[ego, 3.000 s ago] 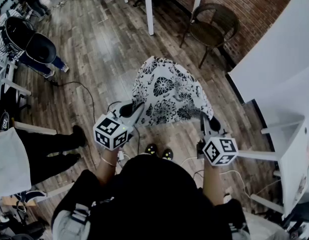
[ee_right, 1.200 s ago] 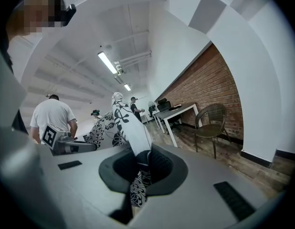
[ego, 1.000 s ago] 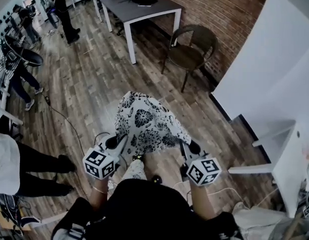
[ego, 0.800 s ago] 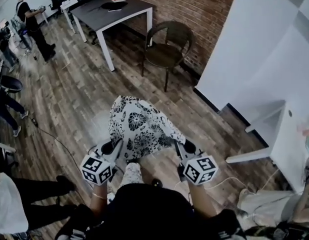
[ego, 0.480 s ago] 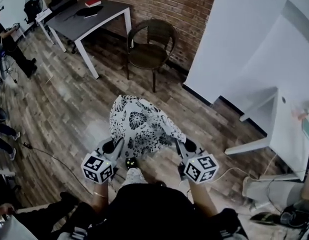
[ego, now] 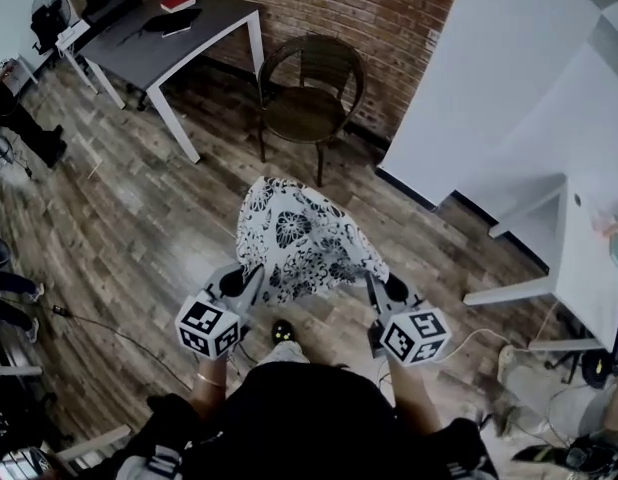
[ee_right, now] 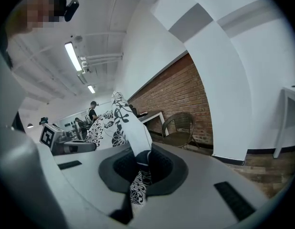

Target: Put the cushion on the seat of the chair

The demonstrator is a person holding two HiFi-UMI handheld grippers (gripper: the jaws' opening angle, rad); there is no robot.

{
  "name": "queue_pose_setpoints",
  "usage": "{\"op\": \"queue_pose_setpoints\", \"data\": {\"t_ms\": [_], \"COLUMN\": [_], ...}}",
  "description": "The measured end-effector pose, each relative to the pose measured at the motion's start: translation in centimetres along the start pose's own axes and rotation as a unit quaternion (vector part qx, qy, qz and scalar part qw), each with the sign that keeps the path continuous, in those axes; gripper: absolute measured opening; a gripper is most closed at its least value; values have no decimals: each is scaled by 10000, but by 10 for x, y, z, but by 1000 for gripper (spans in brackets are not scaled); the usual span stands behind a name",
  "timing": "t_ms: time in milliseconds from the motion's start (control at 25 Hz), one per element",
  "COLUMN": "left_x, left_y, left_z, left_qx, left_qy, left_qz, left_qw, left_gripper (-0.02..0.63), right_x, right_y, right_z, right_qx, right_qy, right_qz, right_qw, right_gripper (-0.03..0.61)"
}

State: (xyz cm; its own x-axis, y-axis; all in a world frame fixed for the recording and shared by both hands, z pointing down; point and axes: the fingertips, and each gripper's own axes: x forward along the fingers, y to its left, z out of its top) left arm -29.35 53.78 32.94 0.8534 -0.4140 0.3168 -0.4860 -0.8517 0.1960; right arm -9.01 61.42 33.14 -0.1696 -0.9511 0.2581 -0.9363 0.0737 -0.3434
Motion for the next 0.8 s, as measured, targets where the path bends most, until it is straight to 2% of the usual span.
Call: {"op": "queue_pose_setpoints", "data": {"t_ms": [120,440,800], "left_x": [-5,-18,-6], "left_y": [30,89,114], "left_z": [1,9,22], "left_qx": [-10,23,81], "left_qy": [-6,-111,-145], "left_qz": [-99,-211,-317], "left_qw": [10000,9997,9994], "left_gripper": [11,11,11], "right_x": [22,64,89], "right_y": [14,47,48], "right_z": [0,2,12], "right_qx": [-39,-98,-67], "right_qy": [-31,0,-104], "right_qz": [-187,-346,-460], "right_qw": [9998,9994,9989], "right_gripper": [12,11,12]}}
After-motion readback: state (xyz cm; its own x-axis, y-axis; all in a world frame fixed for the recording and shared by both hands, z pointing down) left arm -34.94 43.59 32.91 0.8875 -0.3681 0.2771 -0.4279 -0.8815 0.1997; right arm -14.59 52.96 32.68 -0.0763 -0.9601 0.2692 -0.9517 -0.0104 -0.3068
